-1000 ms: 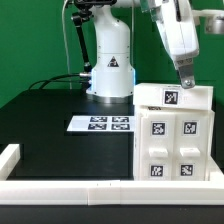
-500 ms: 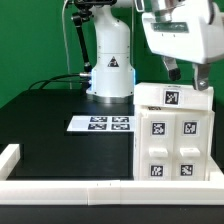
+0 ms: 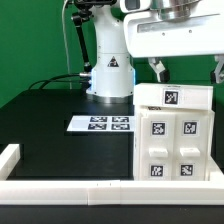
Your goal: Assemble cabinet
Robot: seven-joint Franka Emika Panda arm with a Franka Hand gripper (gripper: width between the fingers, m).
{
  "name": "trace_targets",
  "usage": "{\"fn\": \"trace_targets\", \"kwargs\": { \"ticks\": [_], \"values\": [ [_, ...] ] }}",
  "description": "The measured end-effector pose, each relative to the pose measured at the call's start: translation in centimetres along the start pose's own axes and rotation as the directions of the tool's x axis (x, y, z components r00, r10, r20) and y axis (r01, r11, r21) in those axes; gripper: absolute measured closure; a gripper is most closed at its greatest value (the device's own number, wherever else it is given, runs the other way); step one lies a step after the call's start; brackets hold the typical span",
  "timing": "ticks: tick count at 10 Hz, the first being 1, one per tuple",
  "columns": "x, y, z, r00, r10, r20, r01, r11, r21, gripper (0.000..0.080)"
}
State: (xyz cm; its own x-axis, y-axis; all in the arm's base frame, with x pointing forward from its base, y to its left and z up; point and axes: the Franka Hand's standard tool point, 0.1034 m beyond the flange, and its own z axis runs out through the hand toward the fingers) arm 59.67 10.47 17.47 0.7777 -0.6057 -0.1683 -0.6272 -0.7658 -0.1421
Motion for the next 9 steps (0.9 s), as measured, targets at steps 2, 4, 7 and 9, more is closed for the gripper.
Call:
{"fn": "trace_targets", "kwargs": {
  "ticks": [2, 4, 7, 9],
  "values": [
    [-0.01, -0.01, 0.01, 0.989, -0.149, 0.0, 0.149, 0.989, 0.0, 0.0002],
    [0.2, 0.18, -0.18, 0.856, -0.517, -0.012, 0.516, 0.855, -0.052, 0.0002],
    [0.54, 0.34, -0.24, 0.542, -0.84, -0.004, 0.836, 0.54, -0.098, 0.0002],
    [0.66, 0.52, -0.24, 0.427, -0.904, 0.011, 0.901, 0.424, -0.097, 0.0002]
  ]
}}
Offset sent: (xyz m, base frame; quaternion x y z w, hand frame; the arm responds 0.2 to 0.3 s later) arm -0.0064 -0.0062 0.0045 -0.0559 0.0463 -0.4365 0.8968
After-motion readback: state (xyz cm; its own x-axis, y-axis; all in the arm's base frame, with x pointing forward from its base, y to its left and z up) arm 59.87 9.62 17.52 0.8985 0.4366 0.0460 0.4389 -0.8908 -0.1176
